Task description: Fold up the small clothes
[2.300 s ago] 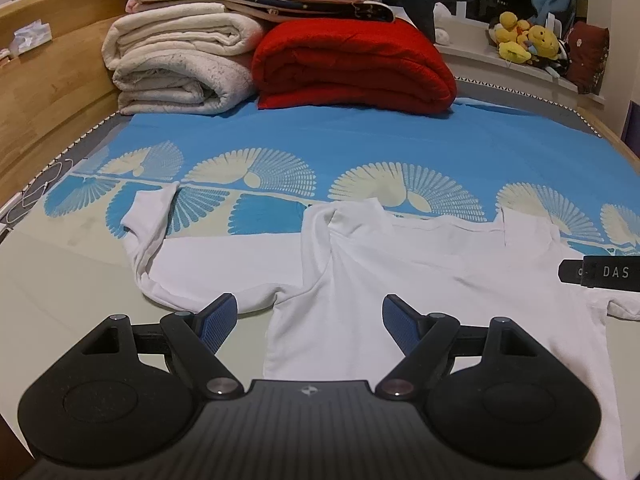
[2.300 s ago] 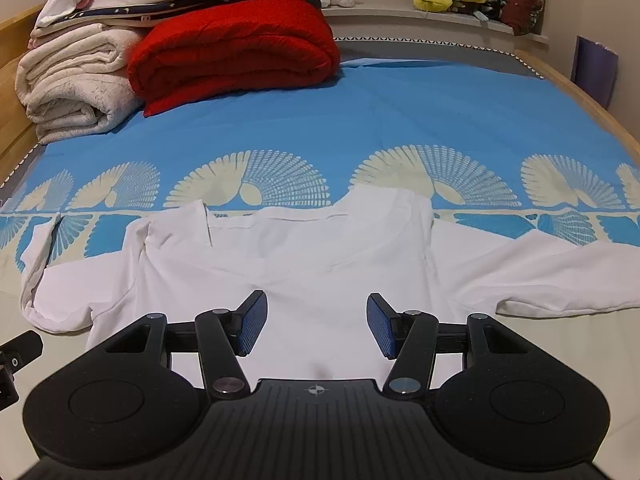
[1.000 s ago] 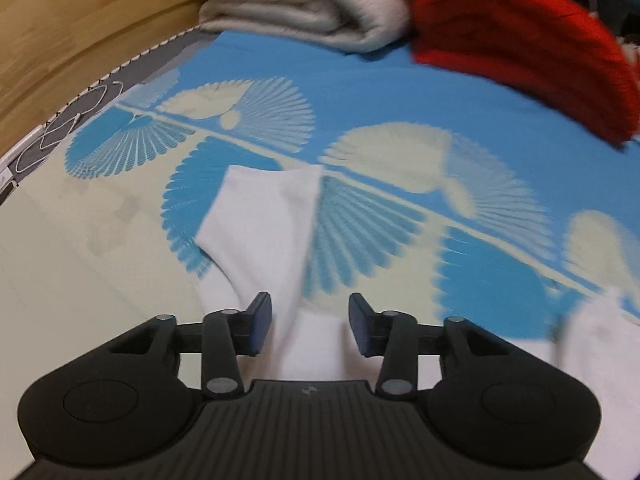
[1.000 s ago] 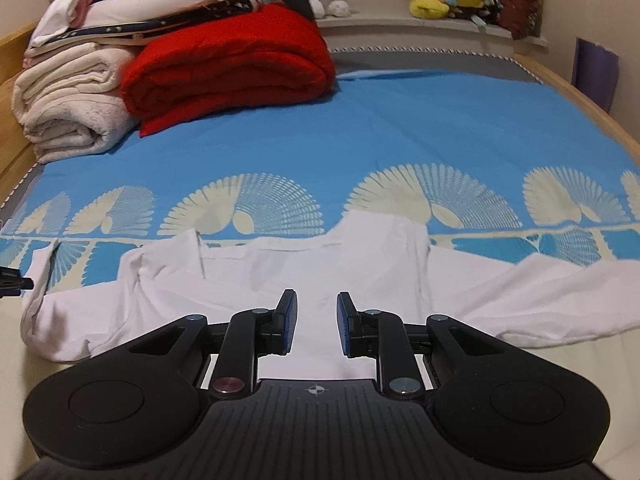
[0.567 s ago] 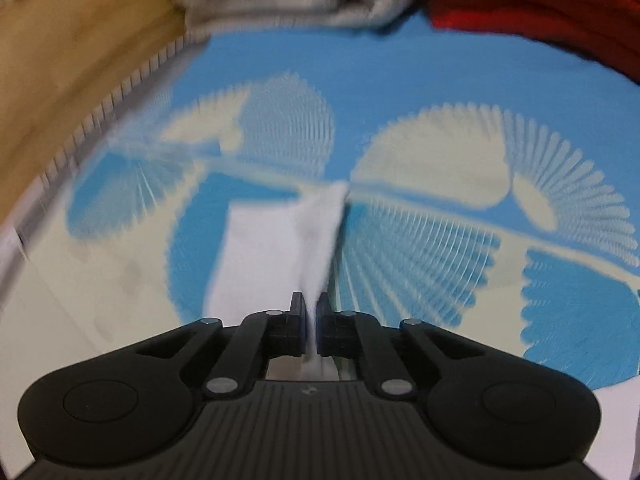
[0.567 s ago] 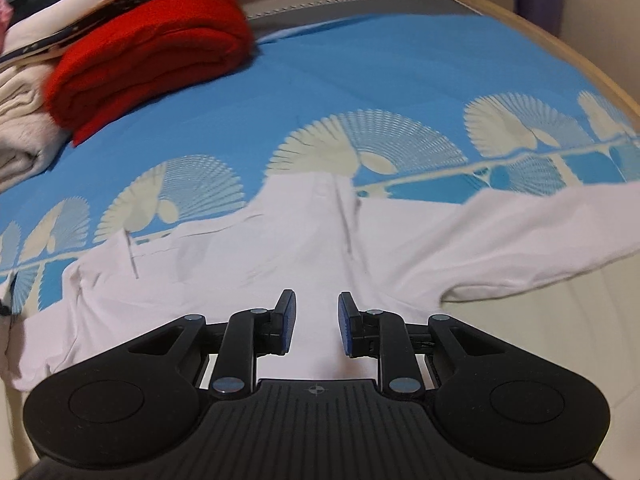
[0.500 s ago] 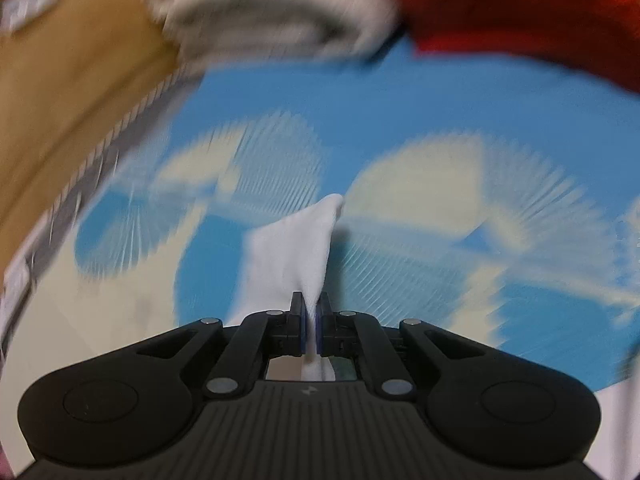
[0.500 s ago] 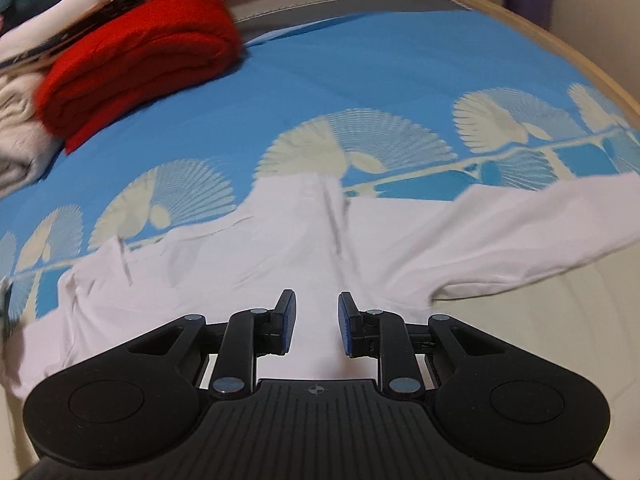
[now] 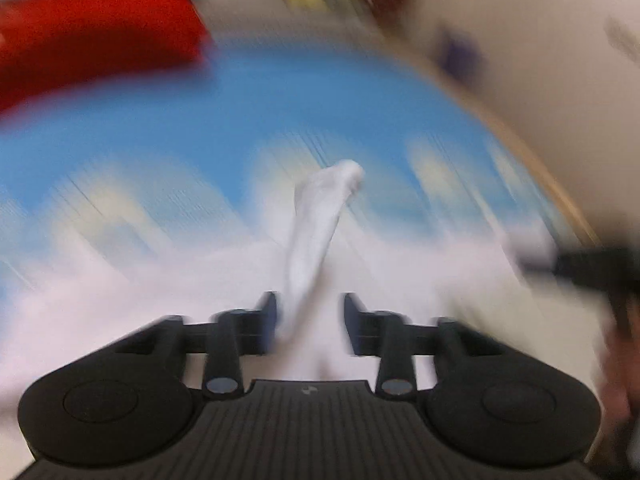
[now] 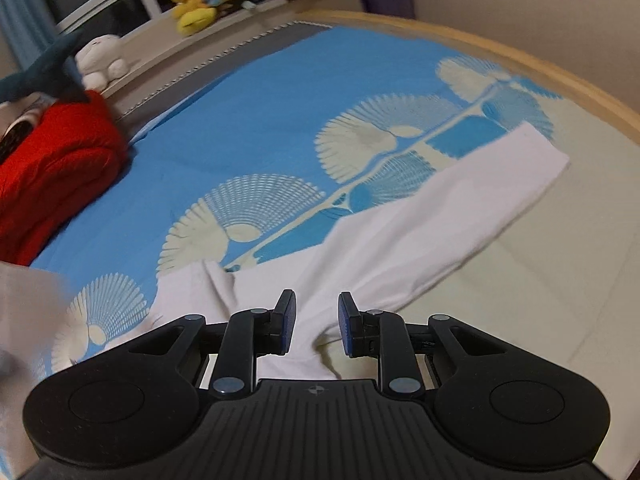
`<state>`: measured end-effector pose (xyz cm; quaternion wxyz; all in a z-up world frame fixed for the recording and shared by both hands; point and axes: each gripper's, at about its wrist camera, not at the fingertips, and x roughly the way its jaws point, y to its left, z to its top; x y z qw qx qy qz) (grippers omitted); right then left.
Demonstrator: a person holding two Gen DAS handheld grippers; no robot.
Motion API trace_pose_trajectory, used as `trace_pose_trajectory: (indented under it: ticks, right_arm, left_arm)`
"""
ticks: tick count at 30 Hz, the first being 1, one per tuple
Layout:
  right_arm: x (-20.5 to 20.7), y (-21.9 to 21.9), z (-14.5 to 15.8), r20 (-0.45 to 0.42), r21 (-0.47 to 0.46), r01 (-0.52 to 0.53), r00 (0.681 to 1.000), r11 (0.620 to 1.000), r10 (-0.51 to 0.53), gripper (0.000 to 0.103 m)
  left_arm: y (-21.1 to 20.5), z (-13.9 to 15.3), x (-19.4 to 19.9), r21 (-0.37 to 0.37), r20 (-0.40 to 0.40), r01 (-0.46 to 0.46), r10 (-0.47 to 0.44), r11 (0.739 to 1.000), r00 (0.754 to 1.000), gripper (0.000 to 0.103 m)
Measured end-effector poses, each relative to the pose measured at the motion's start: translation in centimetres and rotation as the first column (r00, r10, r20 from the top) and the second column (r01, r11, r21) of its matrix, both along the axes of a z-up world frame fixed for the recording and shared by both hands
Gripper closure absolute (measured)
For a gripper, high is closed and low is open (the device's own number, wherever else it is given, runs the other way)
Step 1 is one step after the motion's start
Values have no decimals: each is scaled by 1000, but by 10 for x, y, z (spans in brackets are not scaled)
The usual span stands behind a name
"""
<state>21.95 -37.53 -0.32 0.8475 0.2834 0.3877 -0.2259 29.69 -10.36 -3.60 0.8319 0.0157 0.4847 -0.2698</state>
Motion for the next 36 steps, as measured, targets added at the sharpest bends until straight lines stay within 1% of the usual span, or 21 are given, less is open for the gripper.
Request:
trace_pose_trajectory:
  ticks: [1,3,4,6,7,9,11,12,13,15,17,18,19,21,24,26,28,30,32,34,36]
  right_arm:
    - [1,-4,-2,-8,18,6,1000,1000,-6,79]
    - [1,-9,-7,-24,61,15,1000,998,-14,79]
    - [1,-9,-9,-28,75,14,1000,997,-12,79]
    - [1,-7,-14,-35,101,-2,999,995,6,79]
    - [2,-5,-16,-39,111,-14,999,994,18,79]
    - [6,0,-25,-46,137,-47,998,989,53,79]
    - [12,6,-38,-61,169,-81,994,982,92,79]
    - [15,8,-44,-75,191,-96,991,977,112,79]
    - [19,12,-50,-74,215,-126,987,968,145,79]
    - [28,22,-63,-87,226,-178,975,958,202,79]
    - [36,31,-75,-115,202,-203,967,958,229,75]
    - [40,33,-81,-127,193,-211,963,958,237,69]
    - [43,36,-86,-146,187,-216,959,958,244,64]
    - [49,41,-93,-157,176,-239,951,955,267,58]
    - [54,47,-100,-180,130,-268,940,955,289,58]
    - [56,51,-102,-165,103,-310,932,945,323,63]
    - [58,57,-98,-152,57,-361,918,931,365,102]
    - [56,63,-88,-124,-12,-396,912,918,392,103]
    - [52,63,-70,-49,-68,-413,911,908,410,103]
    - [41,54,-38,102,-129,-355,924,926,369,103]
    - [25,40,-7,265,-206,-274,908,939,323,103]
  left_arm:
    - [-8,-7,-13,16,-33,20,-19,1000,999,63]
    - [-4,0,-35,28,3,32,-32,999,999,62]
    - [8,7,-42,36,22,10,-11,999,1000,62]
    - [39,19,-44,62,46,-88,85,994,995,61]
    - [58,24,-43,71,55,-163,159,984,986,61]
    - [102,30,-37,77,58,-325,322,942,945,61]
    - [143,30,-37,56,83,-464,459,884,884,61]
    - [163,26,-35,48,80,-516,512,855,856,60]
    - [180,18,-33,61,49,-559,556,827,829,60]
    - [200,10,-23,119,-7,-603,608,789,794,60]
    - [212,7,-13,121,-6,-605,610,787,792,60]
    - [218,5,-7,121,-11,-608,614,784,789,60]
    - [224,4,-1,120,-18,-620,626,775,780,60]
    - [234,2,3,120,-30,-642,649,757,760,60]
    - [245,-6,10,128,-43,-659,668,741,743,60]
    - [245,-11,11,128,-62,-660,670,740,740,60]
    - [246,-17,12,122,-78,-658,668,743,740,52]
    - [247,-25,12,102,-89,-660,668,744,739,44]
    - [249,-36,14,99,-114,-667,674,739,730,42]
    - [251,-45,16,84,-147,-678,682,730,716,42]
    - [253,-52,17,75,-171,-680,681,729,712,41]
